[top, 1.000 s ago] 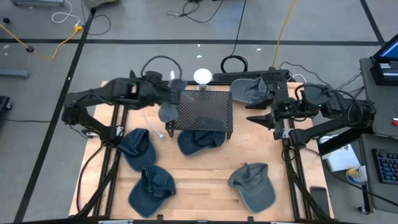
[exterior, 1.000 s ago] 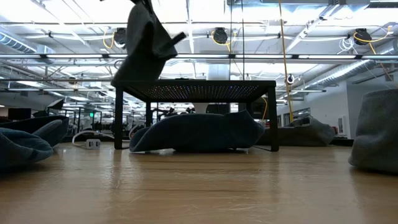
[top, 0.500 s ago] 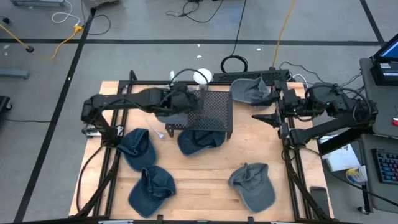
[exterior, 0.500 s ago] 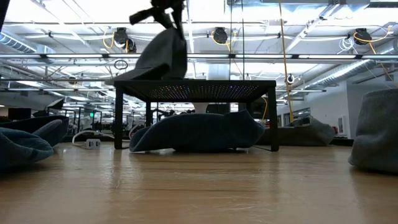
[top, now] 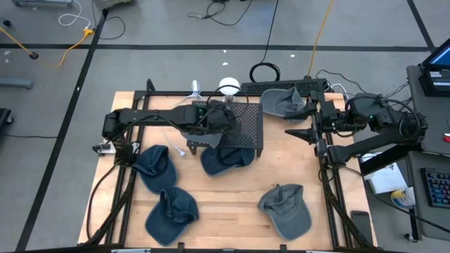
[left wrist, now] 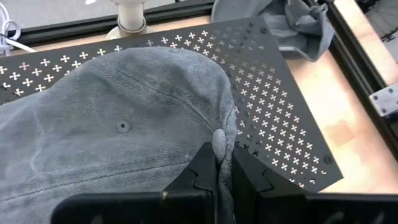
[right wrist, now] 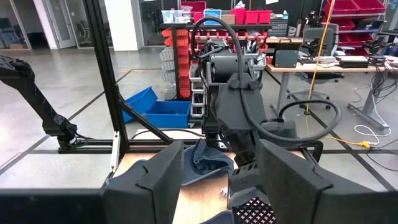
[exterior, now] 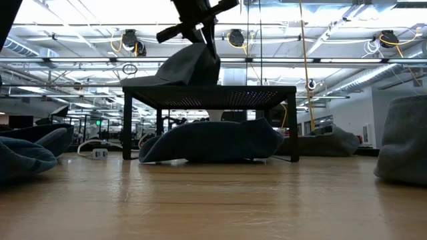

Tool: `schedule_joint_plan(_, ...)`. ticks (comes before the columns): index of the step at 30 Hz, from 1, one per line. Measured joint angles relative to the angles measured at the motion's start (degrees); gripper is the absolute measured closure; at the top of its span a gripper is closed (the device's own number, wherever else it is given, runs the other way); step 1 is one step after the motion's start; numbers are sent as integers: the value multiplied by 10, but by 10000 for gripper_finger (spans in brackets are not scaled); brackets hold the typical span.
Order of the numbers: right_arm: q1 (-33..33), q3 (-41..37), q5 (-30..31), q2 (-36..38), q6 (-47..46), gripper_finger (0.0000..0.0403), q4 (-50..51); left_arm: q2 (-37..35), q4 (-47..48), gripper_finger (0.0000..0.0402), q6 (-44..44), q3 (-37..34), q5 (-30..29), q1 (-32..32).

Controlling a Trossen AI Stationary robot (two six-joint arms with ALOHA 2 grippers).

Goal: Pick & Place hat
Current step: Put the bottom gray cap on the shelf, then stack the top gray cap on the gray cap on the shelf

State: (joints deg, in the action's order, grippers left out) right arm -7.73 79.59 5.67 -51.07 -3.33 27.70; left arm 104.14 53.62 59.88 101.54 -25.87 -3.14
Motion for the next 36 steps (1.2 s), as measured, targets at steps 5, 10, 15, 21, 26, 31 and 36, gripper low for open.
schedule_joint_plan(5, 0, 0, 0, 0, 0, 206, 0, -2, -3, 384, -3, 0, -21, -1)
schedule_joint_plan(10, 0, 0, 0, 0, 0, 206, 0, -7, -14, 376, -29, 0, -21, -11)
schedule_joint_plan(15, 0, 0, 0, 0, 0, 206, 0, -6, -13, 302, -47, 0, -4, -16)
schedule_joint_plan(21, 0, 0, 0, 0, 0, 206, 6, -8, -14, 206, -71, 0, 27, -29)
schedule_joint_plan(26, 0, 0, 0, 0, 2, 206, 13, -24, -24, 148, -59, 0, 81, -45)
schedule_joint_plan(31, 0, 0, 0, 0, 6, 206, 18, -49, -39, 115, -60, 0, 101, -52)
schedule_joint_plan(36, 0, 0, 1, -1, -2, 206, 44, -86, -48, 98, -79, 0, 128, -51)
